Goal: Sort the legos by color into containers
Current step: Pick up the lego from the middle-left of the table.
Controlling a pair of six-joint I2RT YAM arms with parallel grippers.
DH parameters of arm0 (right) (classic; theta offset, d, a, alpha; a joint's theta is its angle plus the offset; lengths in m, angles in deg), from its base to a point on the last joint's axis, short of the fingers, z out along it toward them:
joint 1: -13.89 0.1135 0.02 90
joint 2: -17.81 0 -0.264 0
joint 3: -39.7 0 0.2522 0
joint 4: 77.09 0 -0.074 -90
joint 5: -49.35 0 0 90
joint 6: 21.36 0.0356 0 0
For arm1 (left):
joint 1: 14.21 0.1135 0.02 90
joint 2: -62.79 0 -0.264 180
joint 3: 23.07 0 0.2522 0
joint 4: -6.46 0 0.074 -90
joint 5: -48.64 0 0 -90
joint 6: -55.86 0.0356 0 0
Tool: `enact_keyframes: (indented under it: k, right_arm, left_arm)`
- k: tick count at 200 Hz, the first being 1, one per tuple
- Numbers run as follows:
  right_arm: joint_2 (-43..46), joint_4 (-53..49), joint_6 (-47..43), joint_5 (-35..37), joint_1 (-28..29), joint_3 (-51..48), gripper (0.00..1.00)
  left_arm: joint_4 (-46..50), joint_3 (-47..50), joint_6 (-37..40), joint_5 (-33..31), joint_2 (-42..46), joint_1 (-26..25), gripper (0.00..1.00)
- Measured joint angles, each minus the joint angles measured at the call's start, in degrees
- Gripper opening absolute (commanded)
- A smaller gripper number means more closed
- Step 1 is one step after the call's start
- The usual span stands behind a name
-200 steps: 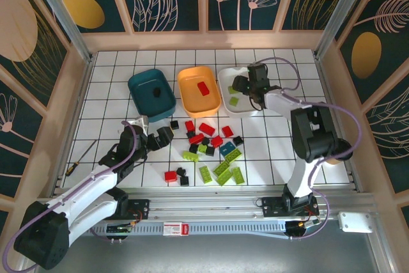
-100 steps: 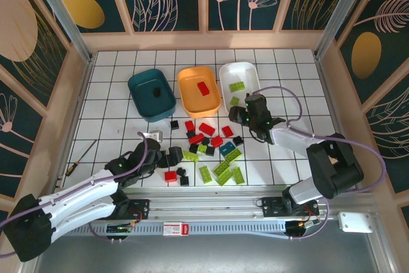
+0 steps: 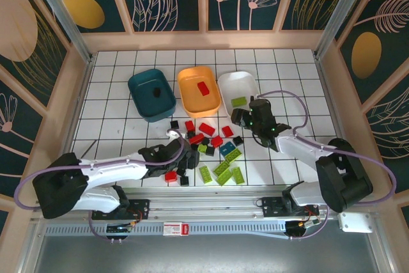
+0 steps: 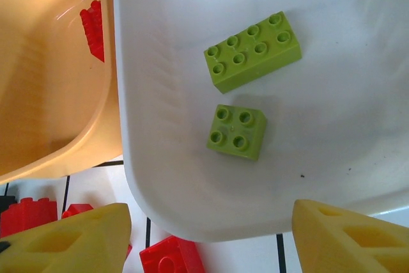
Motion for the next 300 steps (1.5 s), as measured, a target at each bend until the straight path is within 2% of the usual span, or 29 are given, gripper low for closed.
enact_keyframes:
  k: [60, 89, 103, 182, 241, 270, 300]
  right_arm:
    - [2.23, -1.25, -0.17, 0.02, 0.0, 0.0, 0.69]
    - [4.42, -1.64, -0.2, 0.31, 0.0, 0.02, 0.7]
    - [5.14, -1.97, -0.22, 0.76, 0.0, 0.02, 0.7]
    - [6.69, -3.72, -0.37, 1.33, 0.0, 0.02, 0.71]
    - [7.67, -3.93, -0.37, 1.42, 0.0, 0.02, 0.71]
    - [8.66, -4.04, -0.39, 1.51, 0.0, 0.02, 0.72]
    - [9.4, -4.07, -0.39, 1.51, -0.11, 0.02, 0.72]
  left_arm:
    - [-3.61, -0.52, 1.05, -0.31, -3.06, -0.7, 0.96]
    - [-6.1, -1.22, 1.2, -0.33, -5.11, -0.7, 0.92]
    - [-6.58, -1.99, 1.29, -0.35, -6.12, -0.7, 0.94]
    - [-2.86, -3.63, 1.46, -0.81, -3.43, -2.64, 0.97]
    - [-2.89, -4.37, 1.73, -1.05, -8.28, -3.17, 0.98]
    - [-3.06, -4.83, 2.62, -1.4, -10.86, -3.19, 0.96]
    - [-3.78, -5.92, 3.3, -2.14, -11.74, -3.19, 0.85]
